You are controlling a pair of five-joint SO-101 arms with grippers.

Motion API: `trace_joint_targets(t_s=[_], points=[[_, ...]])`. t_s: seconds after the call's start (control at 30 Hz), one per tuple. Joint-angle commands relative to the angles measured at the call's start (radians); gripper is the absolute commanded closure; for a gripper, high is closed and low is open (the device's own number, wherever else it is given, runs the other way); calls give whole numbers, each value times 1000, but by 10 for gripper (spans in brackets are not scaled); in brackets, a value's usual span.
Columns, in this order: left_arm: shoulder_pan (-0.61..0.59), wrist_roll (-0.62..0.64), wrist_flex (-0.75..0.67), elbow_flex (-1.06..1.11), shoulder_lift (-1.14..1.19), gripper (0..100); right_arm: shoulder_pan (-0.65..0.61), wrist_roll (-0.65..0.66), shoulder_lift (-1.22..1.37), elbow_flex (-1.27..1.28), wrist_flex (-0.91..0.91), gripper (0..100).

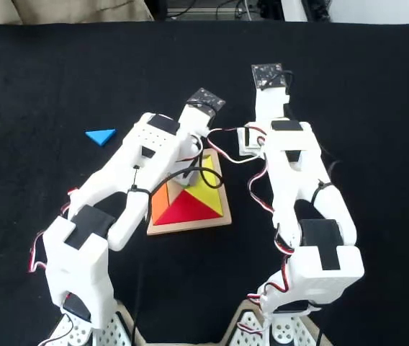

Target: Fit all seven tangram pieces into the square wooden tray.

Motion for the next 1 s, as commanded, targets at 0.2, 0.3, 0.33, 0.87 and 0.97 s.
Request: trace_joint_targets(t_s=[0.2, 0.3, 0.33, 0.87, 0.97], points=[[4, -11, 44, -1, -118, 777, -11, 5, -2, -27, -17, 984], [4, -11, 38, -1, -130, 773, -11, 5, -2, -27, -17, 984], [4, -11, 37, -2, -126, 773, -11, 5, -2, -27, -17, 984], [-54, -51, 5, -10, -57, 701, -11, 5, -2, -27, -17, 984], [-62, -52, 6, -41, -57, 701, -11, 5, -2, -27, -17, 984]])
